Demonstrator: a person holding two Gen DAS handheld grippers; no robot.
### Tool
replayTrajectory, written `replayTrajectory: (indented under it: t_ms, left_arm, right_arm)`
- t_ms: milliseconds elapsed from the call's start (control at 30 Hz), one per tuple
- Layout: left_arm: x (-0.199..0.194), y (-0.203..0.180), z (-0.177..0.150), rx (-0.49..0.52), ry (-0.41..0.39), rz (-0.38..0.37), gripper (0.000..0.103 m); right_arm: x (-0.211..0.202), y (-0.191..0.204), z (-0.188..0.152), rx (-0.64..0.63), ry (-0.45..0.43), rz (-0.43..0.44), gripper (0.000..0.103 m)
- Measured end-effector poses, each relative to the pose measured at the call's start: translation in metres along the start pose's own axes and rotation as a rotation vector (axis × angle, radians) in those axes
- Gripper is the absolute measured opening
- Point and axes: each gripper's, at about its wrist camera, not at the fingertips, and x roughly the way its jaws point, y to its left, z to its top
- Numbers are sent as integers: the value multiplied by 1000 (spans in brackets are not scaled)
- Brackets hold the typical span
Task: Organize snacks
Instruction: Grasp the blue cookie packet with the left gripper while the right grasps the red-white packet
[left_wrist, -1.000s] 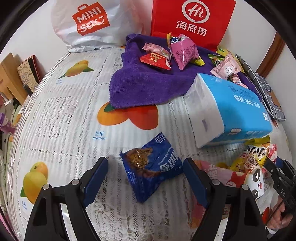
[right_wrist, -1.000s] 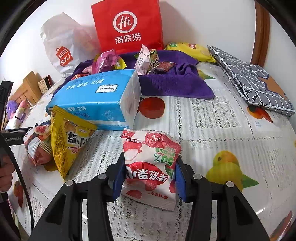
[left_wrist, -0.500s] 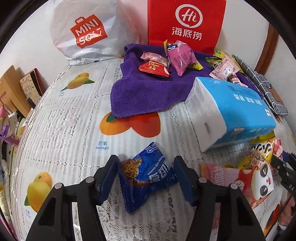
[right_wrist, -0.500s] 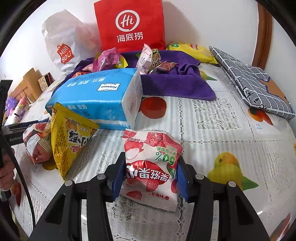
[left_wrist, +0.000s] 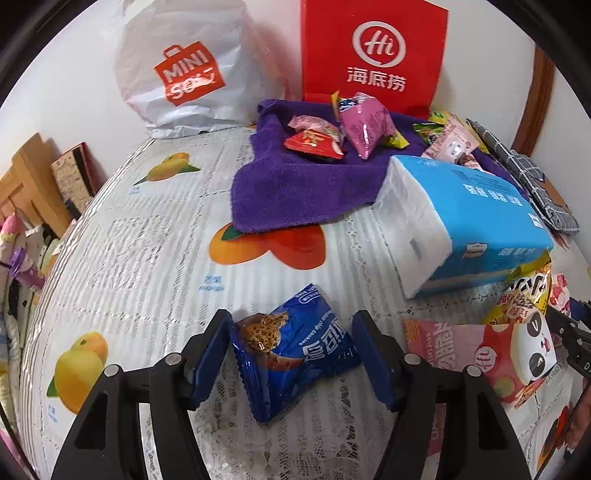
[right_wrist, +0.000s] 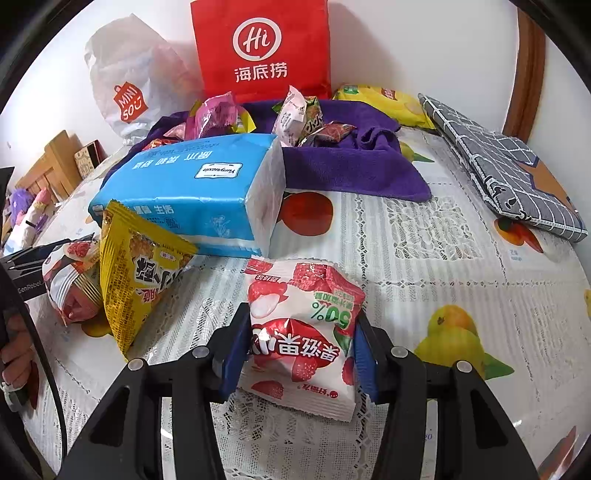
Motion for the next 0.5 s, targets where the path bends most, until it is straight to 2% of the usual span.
replayTrajectory:
  t_ms: [200, 333, 500]
  left_arm:
    - [-2, 2, -3, -16, 1, 12, 69]
    - [-5, 2, -4, -17, -9, 6, 53]
    - [-8, 1, -5, -10, -14, -10, 45]
  right_arm:
    - [0, 3, 1, -14, 4, -6, 54]
    - [0, 3, 1, -15, 4, -6, 54]
    - [0, 2, 1, -12, 3, -6, 53]
